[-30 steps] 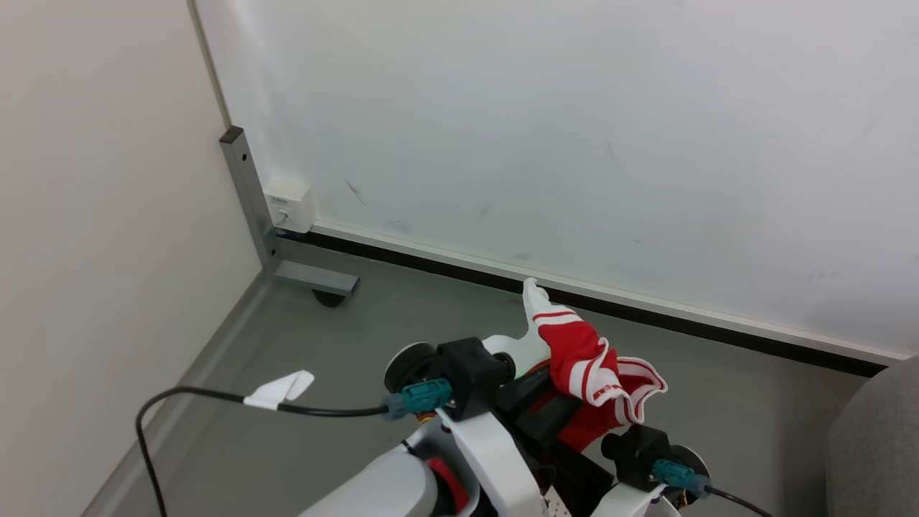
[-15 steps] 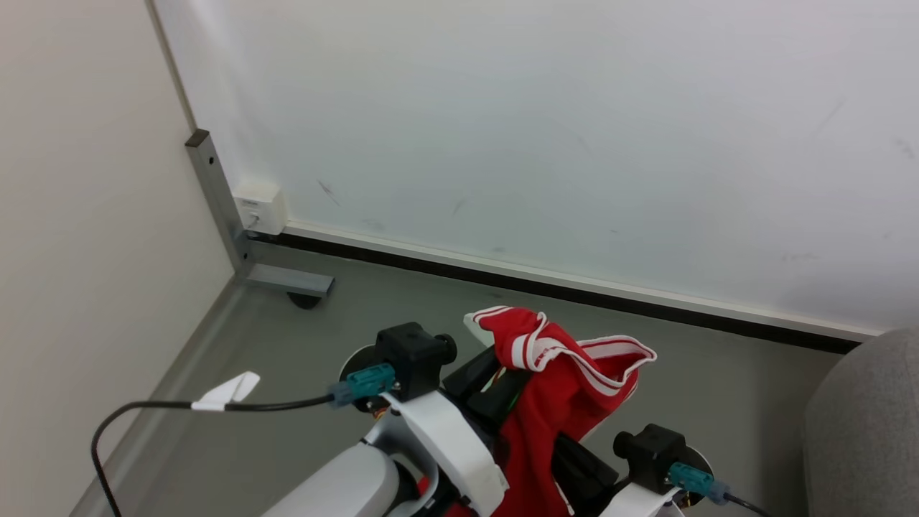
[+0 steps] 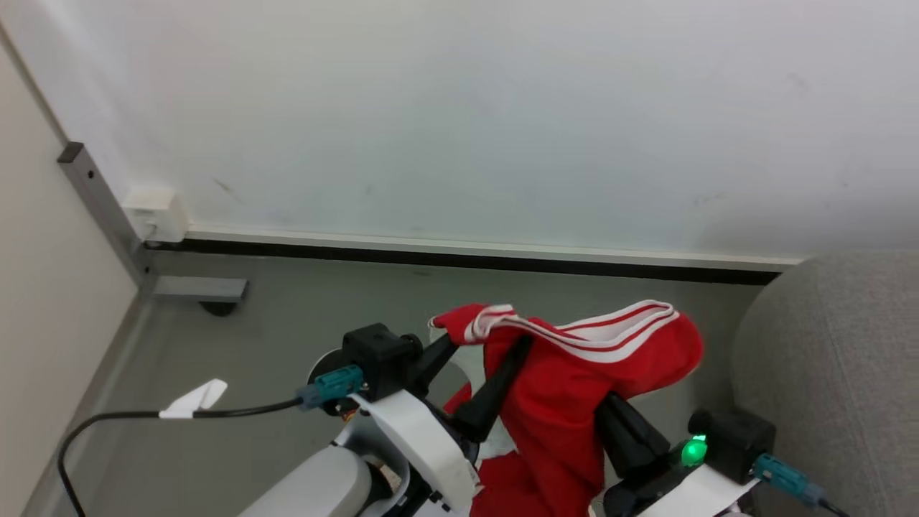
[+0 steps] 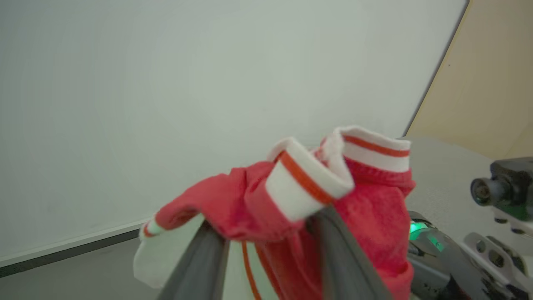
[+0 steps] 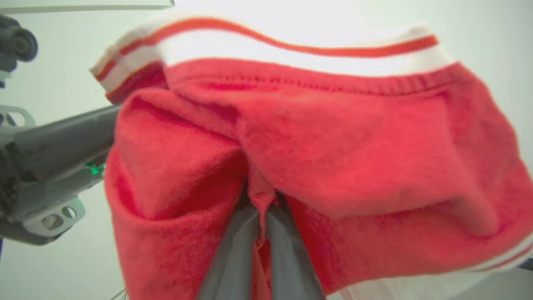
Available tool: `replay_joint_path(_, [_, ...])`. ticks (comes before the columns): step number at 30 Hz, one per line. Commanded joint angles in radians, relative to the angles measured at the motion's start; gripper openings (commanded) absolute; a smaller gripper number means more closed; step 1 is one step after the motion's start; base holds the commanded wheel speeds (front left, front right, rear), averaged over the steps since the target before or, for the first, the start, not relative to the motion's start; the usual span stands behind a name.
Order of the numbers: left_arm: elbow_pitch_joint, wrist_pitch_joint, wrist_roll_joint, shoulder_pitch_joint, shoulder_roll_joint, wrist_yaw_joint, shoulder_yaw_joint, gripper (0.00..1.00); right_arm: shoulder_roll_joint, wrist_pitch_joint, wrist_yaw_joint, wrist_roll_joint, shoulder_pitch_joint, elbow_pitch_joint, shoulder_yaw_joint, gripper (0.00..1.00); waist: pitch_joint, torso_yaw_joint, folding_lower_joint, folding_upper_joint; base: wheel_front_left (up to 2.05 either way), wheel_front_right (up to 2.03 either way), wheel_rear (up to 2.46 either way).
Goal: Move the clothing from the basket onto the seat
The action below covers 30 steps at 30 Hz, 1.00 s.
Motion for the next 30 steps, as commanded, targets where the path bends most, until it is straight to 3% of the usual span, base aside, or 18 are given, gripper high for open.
replay_joint_path(1, [-0.01, -0.002, -0.003, 0.0, 0.005, 0.003, 0.003, 1.0, -0.009, -0.003, -0.002, -0.009, 0.018, -0.024, -0.033, 0.0, 0.017, -0.05, -0.0001, 0.0, 0.0, 0.0, 0.0])
replay_joint_path(15, [-0.047, -0.006, 0.009, 0.024, 0.033, 0.015, -0.007, 1.0, -0.091, -0.003, -0.002, -0.051, 0.049, -0.073, -0.199, 0.0, 0.019, -0.266, -0.0001, 0.0, 0.0, 0.0, 0.0])
replay_joint_path(30, [-0.077, -0.043, 0.048, 0.015, 0.048, -0.027, -0.051, 1.0, -0.086, -0.002, -0.002, -0.073, 0.086, -0.165, -0.368, 0.0, 0.082, -0.473, -0.0001, 0.0, 0.0, 0.0, 0.0])
